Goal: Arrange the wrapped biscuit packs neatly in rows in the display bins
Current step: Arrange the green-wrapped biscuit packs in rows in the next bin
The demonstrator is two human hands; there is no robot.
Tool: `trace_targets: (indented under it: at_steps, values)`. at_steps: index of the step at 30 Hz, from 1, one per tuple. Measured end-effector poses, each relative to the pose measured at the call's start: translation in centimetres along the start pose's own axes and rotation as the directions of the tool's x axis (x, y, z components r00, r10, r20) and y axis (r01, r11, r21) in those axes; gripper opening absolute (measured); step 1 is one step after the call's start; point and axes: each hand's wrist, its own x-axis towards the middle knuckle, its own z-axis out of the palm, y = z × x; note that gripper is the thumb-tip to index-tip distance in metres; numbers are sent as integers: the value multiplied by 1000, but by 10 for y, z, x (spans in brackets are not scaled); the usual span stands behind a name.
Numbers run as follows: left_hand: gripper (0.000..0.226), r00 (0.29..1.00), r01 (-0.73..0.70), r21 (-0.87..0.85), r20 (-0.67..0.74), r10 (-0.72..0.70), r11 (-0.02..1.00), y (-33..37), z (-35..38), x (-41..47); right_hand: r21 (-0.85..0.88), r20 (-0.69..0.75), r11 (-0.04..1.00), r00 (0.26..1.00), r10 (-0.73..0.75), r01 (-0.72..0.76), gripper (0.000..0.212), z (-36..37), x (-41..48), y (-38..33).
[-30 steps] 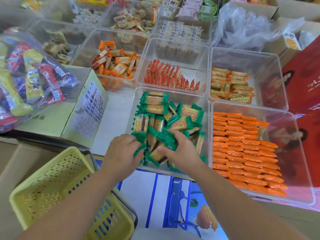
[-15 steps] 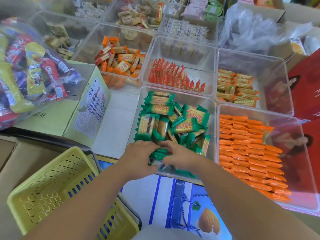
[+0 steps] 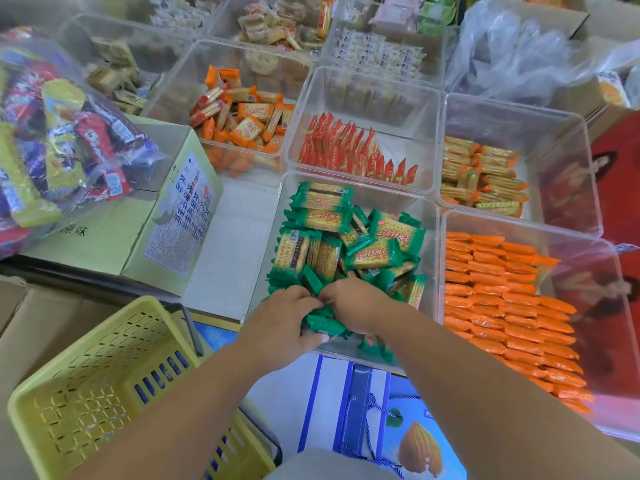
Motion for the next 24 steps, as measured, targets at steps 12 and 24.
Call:
trace_targets:
  at_steps: [12, 24]
  values:
    - [60, 1000, 7, -72, -20, -9, 997, -3, 0, 0, -478, -57, 877, 994, -91, 53, 39, 39, 0, 9]
    - [67, 992, -25, -210, -124, -1, 977, -5, -3, -8, -442, -98, 889, 992, 81, -116, 38, 42, -3, -10]
